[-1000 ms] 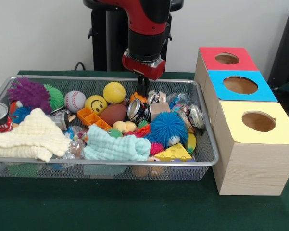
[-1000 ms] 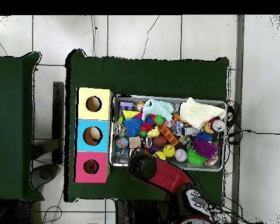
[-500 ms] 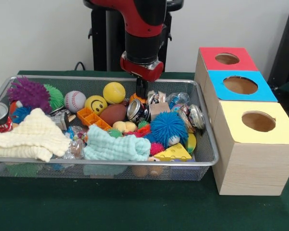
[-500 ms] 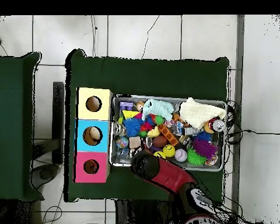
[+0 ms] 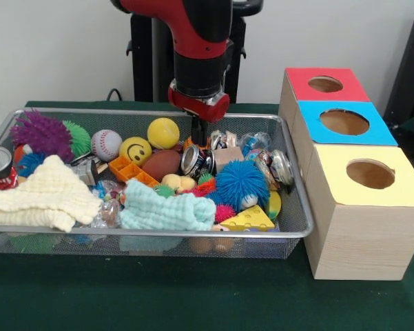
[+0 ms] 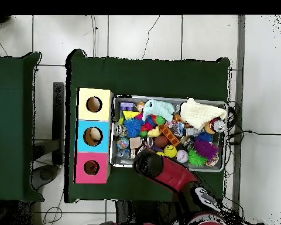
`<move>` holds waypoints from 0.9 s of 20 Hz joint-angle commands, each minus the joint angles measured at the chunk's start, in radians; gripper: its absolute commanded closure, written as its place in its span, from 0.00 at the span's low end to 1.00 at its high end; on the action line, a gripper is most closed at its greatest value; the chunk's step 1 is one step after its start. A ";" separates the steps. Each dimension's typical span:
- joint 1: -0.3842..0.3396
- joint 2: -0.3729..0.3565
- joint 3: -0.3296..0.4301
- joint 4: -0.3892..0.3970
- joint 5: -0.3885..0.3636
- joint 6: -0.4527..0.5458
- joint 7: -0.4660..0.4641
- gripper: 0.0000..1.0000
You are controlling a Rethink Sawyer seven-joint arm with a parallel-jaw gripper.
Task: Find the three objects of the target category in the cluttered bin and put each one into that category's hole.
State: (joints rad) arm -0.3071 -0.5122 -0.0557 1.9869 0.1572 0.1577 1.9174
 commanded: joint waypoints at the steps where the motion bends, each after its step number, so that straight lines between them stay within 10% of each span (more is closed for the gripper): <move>1: -0.053 0.227 0.076 -0.103 -0.072 -0.045 0.036 1.00; 10: -0.021 0.153 0.046 -0.141 -0.086 0.112 0.021 1.00; 18: -0.038 0.079 0.055 -0.053 -0.112 -0.066 0.099 1.00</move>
State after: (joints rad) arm -0.3392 -0.4678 -0.0632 1.8939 0.1009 0.1437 1.9174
